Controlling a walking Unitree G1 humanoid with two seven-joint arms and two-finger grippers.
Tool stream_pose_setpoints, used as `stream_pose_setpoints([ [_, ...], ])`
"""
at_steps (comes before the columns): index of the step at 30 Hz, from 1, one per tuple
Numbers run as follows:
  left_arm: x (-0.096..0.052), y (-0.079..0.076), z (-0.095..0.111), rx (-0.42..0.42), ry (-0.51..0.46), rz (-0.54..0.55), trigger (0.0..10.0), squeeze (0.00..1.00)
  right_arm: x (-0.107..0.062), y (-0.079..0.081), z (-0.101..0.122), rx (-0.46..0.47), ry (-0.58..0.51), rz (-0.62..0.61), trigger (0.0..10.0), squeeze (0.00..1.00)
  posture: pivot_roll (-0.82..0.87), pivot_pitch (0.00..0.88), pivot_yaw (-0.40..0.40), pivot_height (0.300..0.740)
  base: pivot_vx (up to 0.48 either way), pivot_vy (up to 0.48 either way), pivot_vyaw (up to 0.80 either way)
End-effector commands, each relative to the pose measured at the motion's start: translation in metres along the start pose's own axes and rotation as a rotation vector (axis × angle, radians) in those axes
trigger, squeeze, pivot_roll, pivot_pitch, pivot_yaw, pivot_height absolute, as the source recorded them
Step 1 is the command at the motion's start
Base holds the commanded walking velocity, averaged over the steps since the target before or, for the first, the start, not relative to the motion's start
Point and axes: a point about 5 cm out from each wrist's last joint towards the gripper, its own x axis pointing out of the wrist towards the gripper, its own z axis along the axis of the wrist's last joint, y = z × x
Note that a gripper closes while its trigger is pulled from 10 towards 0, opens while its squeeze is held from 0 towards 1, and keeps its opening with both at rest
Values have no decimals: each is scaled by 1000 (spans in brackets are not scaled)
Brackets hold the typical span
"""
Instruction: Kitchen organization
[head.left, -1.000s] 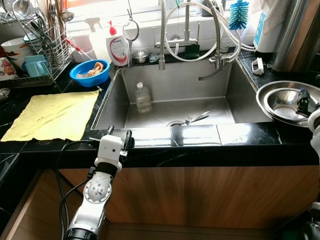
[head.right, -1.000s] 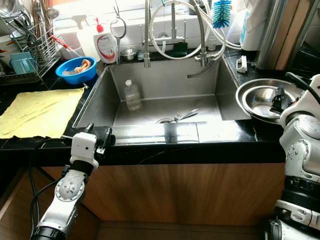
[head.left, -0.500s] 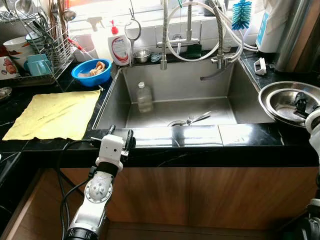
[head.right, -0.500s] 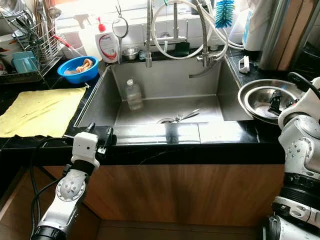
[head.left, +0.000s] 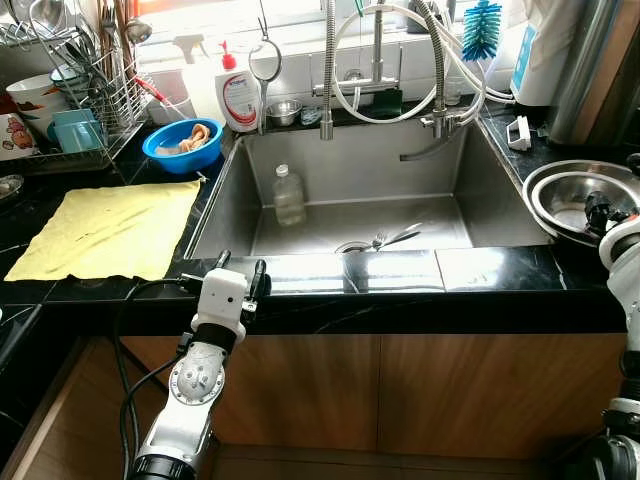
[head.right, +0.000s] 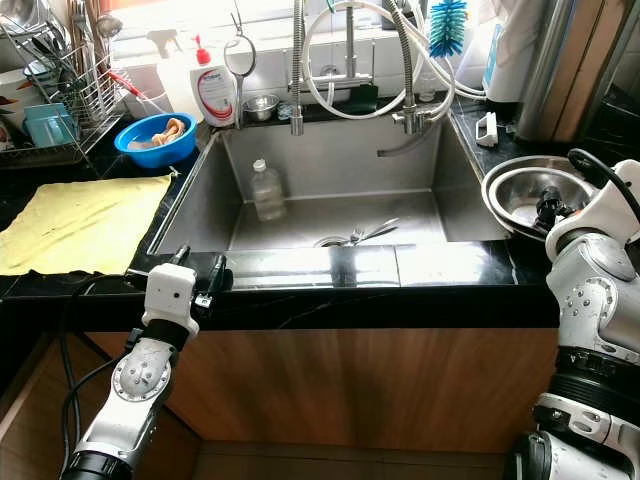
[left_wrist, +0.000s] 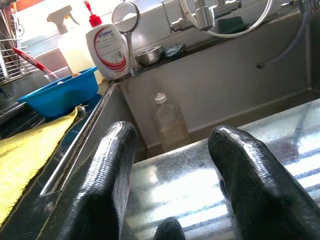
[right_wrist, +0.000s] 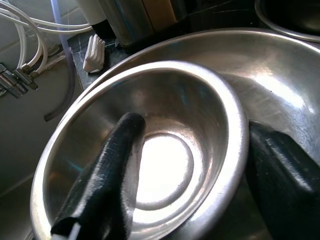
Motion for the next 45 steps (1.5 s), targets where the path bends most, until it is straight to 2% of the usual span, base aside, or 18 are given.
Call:
stream_pose_setpoints([
  [1, -3, 2, -6, 41, 41, -15, 10000, 0, 1, 7, -4, 10, 28, 22, 0, 0, -138, 0, 107, 740, 0, 0, 0],
  [12, -3, 2, -6, 41, 41, -18, 10000, 0, 0, 16, -4, 21, 11, 41, 0, 0, -134, 0, 109, 740, 0, 0, 0],
  [24, -2, 1, -5, 32, 35, -19, 10000, 0, -1, 18, 3, 27, -24, 33, 0, 0, -134, 0, 109, 740, 0, 0, 0],
  [35, -3, -2, -4, 25, 28, -24, 10000, 0, -1, 0, 8, 56, -67, -110, 0, 0, -134, 0, 108, 740, 0, 0, 0],
  [38, -3, -2, -3, 26, 26, -24, 10000, 0, -2, -15, 12, 95, -111, -248, 0, 0, -123, 0, 106, 740, 0, 0, 0],
  [39, -3, -2, -3, 26, 26, -24, 10000, 0, -2, -17, 12, 96, -116, -260, 0, 0, -123, 0, 106, 740, 0, 0, 0],
  [43, -3, -2, -3, 27, 27, -25, 10000, 0, -2, -19, 13, 101, -126, -278, 0, 0, -122, 0, 107, 740, 0, 0, 0],
  [45, -3, -1, -3, 28, 28, -26, 10000, 0, -1, -14, 12, 99, -127, -256, 0, 0, -123, 0, 108, 740, 0, 0, 0],
])
